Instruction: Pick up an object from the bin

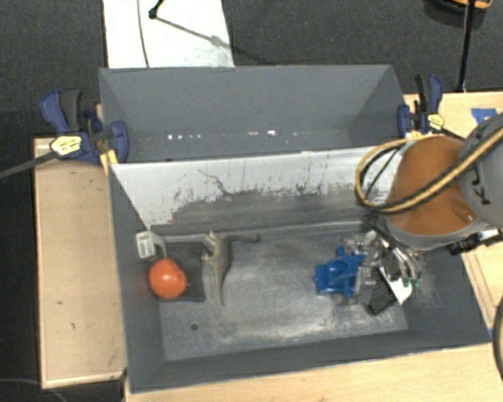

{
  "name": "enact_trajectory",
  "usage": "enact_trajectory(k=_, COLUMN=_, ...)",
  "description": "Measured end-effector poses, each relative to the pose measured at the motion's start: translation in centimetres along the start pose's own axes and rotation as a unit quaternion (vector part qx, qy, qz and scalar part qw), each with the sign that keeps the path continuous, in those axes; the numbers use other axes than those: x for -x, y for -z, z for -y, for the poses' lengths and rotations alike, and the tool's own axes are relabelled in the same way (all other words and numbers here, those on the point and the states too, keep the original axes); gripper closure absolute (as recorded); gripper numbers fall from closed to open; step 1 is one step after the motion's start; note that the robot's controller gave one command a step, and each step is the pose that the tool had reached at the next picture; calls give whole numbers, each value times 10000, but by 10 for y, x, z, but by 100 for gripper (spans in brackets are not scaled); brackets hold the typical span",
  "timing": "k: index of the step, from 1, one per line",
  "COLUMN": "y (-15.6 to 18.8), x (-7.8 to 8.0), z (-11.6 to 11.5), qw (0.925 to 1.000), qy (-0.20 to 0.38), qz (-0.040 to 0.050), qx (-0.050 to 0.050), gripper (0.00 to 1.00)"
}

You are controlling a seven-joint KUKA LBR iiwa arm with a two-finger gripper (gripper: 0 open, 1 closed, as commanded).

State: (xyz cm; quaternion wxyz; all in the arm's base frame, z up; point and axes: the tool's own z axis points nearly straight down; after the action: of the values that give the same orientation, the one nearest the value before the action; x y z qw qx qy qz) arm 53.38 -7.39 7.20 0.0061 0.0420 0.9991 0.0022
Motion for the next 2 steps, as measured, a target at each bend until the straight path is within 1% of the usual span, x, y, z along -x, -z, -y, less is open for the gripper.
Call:
enact_trajectory(k=1, y=0, x=0, z=0, qw=10000, qy=1, qz=0, qx=0, gripper=100)
enact_trajectory(k=2, y=40, x=0, z=-1, qw=10000, qy=31, qz=-45, qx=7, gripper=100)
